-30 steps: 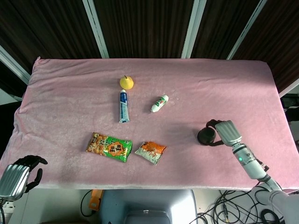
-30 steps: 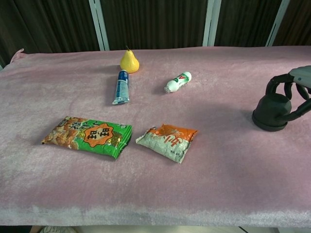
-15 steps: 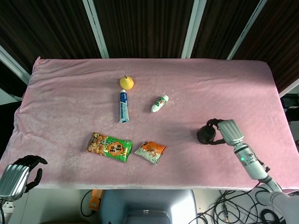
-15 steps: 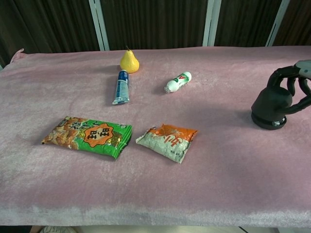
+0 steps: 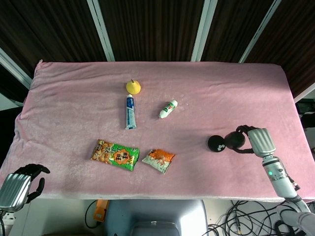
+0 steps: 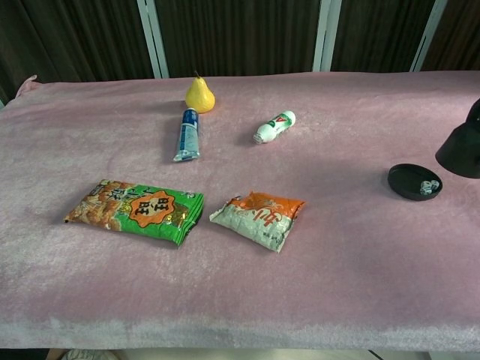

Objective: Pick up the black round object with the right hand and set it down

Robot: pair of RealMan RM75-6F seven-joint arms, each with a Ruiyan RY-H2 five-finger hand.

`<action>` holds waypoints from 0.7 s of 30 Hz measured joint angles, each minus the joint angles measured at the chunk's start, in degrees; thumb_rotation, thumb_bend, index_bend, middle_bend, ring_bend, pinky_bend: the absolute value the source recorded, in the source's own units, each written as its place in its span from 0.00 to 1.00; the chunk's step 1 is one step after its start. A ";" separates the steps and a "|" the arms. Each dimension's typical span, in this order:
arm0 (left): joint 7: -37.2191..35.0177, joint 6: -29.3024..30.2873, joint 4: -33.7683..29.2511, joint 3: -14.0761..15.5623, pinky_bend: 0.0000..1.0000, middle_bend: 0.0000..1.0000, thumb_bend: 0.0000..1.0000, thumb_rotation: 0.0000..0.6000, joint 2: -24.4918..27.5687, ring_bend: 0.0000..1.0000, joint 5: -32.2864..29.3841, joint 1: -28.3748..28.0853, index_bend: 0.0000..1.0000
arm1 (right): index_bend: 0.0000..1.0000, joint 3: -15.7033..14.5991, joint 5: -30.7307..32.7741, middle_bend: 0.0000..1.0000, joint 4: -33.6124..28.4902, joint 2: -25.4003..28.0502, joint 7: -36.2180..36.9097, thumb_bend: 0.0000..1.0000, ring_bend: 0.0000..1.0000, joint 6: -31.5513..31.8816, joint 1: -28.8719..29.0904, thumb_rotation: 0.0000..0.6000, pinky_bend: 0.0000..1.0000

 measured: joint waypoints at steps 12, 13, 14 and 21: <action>0.29 -0.35 -0.02 -0.08 0.49 0.44 0.57 1.00 -0.06 0.35 -0.17 -0.16 0.45 | 0.42 -0.27 0.77 0.18 3.50 -0.56 3.00 0.22 0.07 -3.31 -1.65 1.00 0.20; 0.23 -0.39 0.02 -0.10 0.49 0.44 0.57 1.00 -0.08 0.35 -0.19 -0.19 0.45 | 0.36 -0.43 0.48 0.14 2.83 -0.09 3.52 0.22 0.04 -3.17 -1.79 1.00 0.17; 0.18 -0.42 0.05 -0.09 0.49 0.44 0.57 1.00 -0.10 0.35 -0.18 -0.21 0.45 | 0.28 -0.53 0.27 0.11 2.27 0.29 3.73 0.22 0.01 -2.96 -1.93 1.00 0.15; -0.32 -0.93 0.40 -0.14 0.49 0.44 0.57 1.00 -0.21 0.35 -0.06 -0.64 0.45 | 0.08 -0.92 -0.74 0.06 -3.30 3.61 3.36 0.22 0.00 -0.21 -3.44 1.00 0.10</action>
